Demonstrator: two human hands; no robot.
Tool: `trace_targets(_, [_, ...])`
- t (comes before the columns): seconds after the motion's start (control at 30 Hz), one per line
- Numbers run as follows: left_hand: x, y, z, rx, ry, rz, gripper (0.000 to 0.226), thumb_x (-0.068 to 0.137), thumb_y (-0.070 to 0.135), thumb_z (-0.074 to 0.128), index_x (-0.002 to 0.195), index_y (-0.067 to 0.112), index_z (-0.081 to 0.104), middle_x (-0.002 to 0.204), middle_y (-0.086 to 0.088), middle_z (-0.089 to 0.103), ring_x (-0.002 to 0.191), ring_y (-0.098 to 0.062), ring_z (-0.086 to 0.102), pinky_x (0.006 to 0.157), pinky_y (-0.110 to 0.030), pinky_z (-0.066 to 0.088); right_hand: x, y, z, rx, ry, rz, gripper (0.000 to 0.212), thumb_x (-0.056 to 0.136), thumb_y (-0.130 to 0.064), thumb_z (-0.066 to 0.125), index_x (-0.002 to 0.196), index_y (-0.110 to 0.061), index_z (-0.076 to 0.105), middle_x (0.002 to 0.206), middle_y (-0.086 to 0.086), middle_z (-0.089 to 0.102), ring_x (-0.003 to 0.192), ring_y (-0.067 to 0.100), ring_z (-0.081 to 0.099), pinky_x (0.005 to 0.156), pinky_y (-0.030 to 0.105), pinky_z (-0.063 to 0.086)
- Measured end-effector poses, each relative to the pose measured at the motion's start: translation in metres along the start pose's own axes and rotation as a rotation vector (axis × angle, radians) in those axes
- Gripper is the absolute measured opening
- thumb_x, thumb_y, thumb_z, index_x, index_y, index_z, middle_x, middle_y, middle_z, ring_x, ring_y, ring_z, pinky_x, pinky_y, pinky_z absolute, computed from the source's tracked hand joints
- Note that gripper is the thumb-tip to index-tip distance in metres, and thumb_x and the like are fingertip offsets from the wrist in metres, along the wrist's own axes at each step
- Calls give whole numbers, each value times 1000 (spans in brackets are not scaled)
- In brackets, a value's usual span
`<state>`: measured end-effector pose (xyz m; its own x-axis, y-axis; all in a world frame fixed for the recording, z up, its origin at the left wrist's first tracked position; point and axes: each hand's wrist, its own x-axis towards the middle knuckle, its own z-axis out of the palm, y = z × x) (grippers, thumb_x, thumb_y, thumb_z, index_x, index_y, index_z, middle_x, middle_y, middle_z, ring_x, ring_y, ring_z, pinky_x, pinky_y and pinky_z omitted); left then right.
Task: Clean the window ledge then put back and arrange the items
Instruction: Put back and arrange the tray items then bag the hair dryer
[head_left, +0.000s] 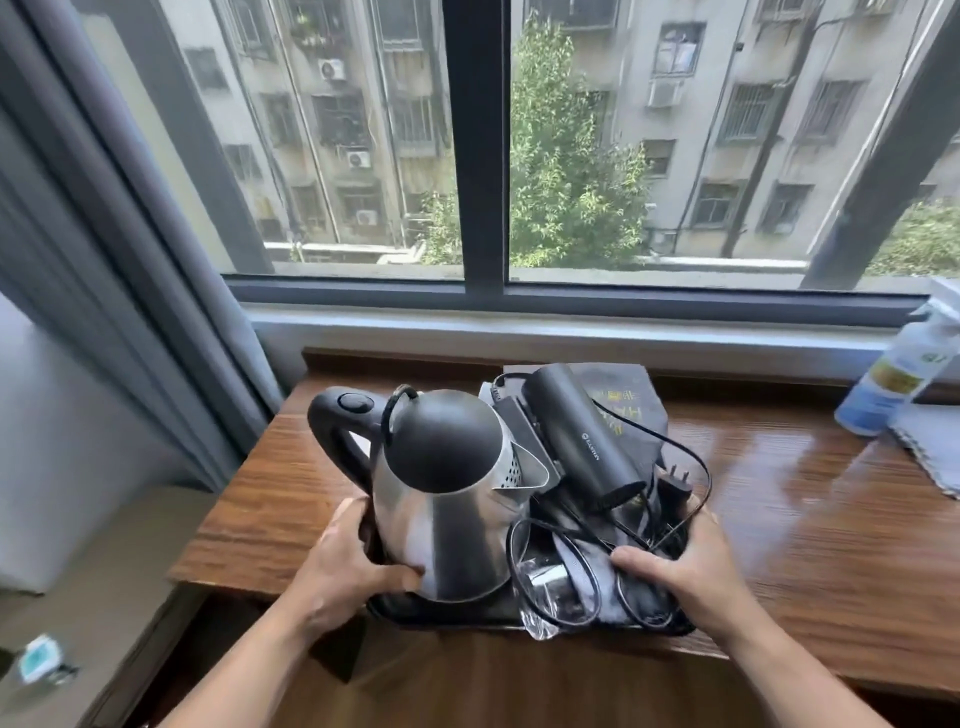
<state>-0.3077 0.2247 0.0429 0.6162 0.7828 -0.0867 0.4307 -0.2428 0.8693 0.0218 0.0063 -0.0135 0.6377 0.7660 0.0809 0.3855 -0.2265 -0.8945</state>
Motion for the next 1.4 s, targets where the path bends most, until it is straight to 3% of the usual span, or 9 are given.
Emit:
trace_targets(0.3, [19, -65, -74, 42, -85, -103, 108, 20, 67, 93, 118, 31, 62, 122, 3, 62, 116, -16, 60, 100, -44, 51, 1, -24, 90, -46, 11, 21, 94, 46, -72, 90, 124, -28, 61, 110, -10, 71, 110, 24, 62, 96, 50, 50])
trace_targets(0.43, [32, -88, -99, 59, -90, -133, 94, 29, 50, 93, 116, 30, 61, 121, 3, 64, 115, -16, 61, 102, -44, 50, 8, -30, 127, -45, 13, 34, 90, 46, -73, 89, 121, -31, 63, 107, -7, 70, 107, 22, 64, 94, 49, 51])
trace_targets(0.67, [61, -120, -141, 77, -154, -145, 129, 19, 74, 91, 132, 19, 58, 128, 6, 63, 120, -13, 58, 105, -40, 48, 20, -48, 184, -44, 65, 42, 88, 43, -81, 82, 117, -39, 62, 108, -7, 65, 108, 19, 59, 98, 46, 48])
trace_targets(0.87, [89, -142, -167, 85, -189, -121, 116, 25, 59, 96, 129, 22, 62, 132, 21, 56, 126, -12, 56, 109, -43, 45, 29, -61, 216, -98, 86, 65, 86, 39, -92, 71, 114, -53, 51, 114, -10, 60, 112, 16, 50, 95, 32, 40])
trace_targets(0.97, [104, -145, -175, 55, -206, -122, 110, 25, 57, 96, 125, 25, 64, 125, 11, 68, 117, -3, 61, 102, -31, 48, 40, -68, 224, -145, 58, 90, 90, 40, -93, 68, 117, -52, 48, 117, -9, 57, 114, 14, 46, 96, 30, 37])
trace_targets(1.03, [110, -141, -178, 24, -207, -116, 97, 26, 49, 92, 117, 27, 66, 111, 11, 75, 102, 11, 63, 89, -13, 47, 48, -70, 228, -164, 41, 107, 88, 44, -90, 72, 118, -46, 54, 116, -10, 59, 113, 16, 50, 100, 36, 42])
trace_targets(1.1, [116, -138, -182, 8, -213, -102, 87, 27, 48, 90, 108, 28, 68, 100, 15, 76, 89, 17, 63, 78, -3, 45, 55, -69, 231, -175, 16, 135, 90, 45, -87, 77, 120, -40, 58, 114, -12, 62, 112, 17, 55, 100, 42, 47])
trace_targets(1.3, [121, -140, -189, -38, -226, -105, 81, 29, 48, 90, 103, 25, 69, 82, 22, 75, 69, 12, 61, 66, -8, 46, 62, -68, 231, -133, -52, 186, 89, 48, -82, 81, 123, -42, 57, 113, -16, 67, 110, 16, 61, 97, 43, 50])
trace_targets(1.4, [114, -141, -190, -74, -232, -127, 85, 34, 52, 93, 111, 28, 69, 91, 14, 78, 75, 5, 62, 78, -20, 48, 61, -75, 222, -70, -108, 183, 89, 52, -79, 81, 127, -40, 55, 117, -17, 69, 114, 9, 62, 103, 43, 48])
